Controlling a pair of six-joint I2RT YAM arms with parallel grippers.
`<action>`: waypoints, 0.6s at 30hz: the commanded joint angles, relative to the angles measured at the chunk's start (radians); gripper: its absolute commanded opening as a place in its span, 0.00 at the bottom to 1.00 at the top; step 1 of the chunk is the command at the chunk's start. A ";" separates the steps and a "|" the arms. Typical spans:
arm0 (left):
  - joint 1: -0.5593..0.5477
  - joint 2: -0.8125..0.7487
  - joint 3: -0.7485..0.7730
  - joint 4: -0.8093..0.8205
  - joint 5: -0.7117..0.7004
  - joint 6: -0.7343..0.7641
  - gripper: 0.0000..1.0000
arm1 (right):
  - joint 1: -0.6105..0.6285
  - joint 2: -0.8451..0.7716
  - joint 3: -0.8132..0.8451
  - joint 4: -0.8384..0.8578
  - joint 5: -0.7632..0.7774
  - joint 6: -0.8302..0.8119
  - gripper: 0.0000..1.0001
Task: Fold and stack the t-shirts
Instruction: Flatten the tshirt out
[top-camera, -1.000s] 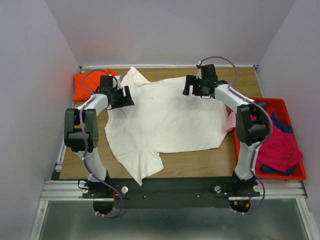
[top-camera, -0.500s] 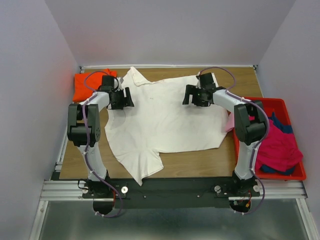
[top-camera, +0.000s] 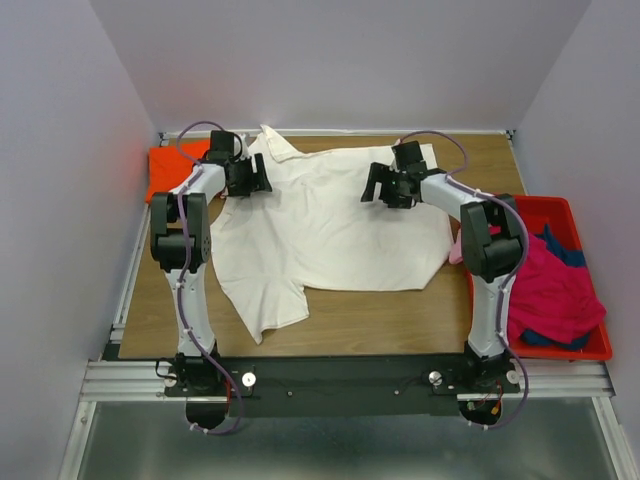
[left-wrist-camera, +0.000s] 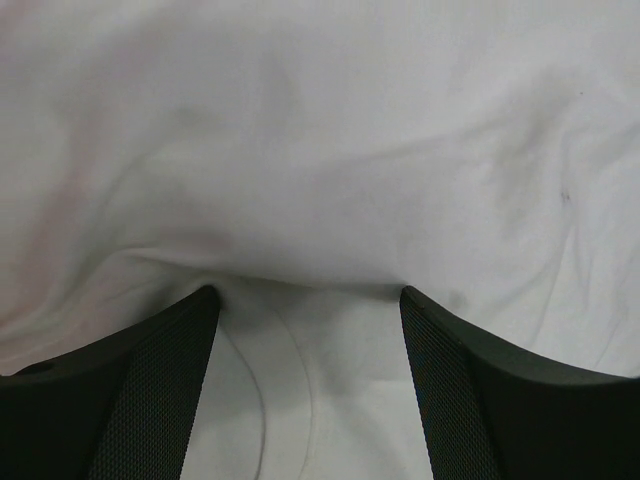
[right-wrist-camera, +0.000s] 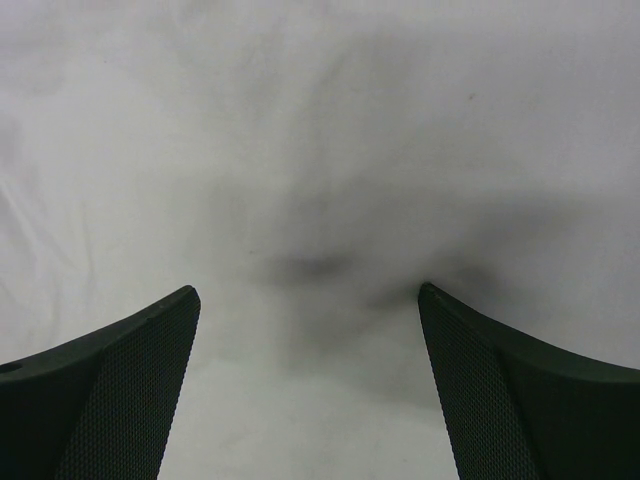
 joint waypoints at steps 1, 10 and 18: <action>0.004 0.113 0.094 -0.096 -0.028 0.026 0.82 | 0.003 0.088 0.059 -0.053 0.028 0.043 0.96; 0.018 0.298 0.441 -0.169 -0.051 0.037 0.82 | 0.001 0.203 0.273 -0.134 0.054 0.047 0.97; 0.009 0.252 0.486 -0.100 0.028 0.080 0.82 | 0.001 0.223 0.381 -0.154 0.005 -0.006 0.96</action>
